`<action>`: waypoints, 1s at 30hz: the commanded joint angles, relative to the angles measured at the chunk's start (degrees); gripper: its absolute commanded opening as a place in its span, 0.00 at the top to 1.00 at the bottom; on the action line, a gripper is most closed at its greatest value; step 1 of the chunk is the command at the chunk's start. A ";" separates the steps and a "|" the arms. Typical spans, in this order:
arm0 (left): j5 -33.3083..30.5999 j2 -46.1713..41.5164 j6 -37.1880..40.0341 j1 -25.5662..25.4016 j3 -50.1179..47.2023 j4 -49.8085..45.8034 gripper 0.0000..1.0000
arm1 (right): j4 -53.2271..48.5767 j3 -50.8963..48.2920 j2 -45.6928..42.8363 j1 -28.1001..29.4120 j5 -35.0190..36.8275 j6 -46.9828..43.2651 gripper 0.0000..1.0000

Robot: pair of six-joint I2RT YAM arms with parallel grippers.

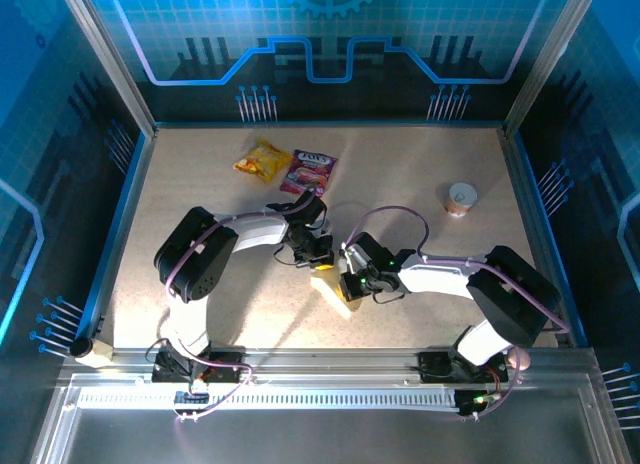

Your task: Fold a paper plane with a square sheet of paper (fold left side to right side)

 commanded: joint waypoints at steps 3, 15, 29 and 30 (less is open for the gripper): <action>-3.55 -0.81 1.87 -0.39 0.27 -4.78 0.91 | -1.50 -2.51 2.24 -0.48 0.30 0.47 1.00; -5.41 -6.80 5.43 3.84 7.80 -11.61 0.86 | -1.82 -3.41 1.62 -0.43 1.07 0.47 1.00; 5.11 -25.73 -6.12 3.33 -19.00 9.41 0.97 | -4.13 -2.81 1.35 -0.43 2.45 -0.13 1.00; 5.73 -26.41 -7.24 3.11 -20.34 11.34 0.97 | -4.22 -2.88 1.54 -0.42 2.53 -0.13 1.00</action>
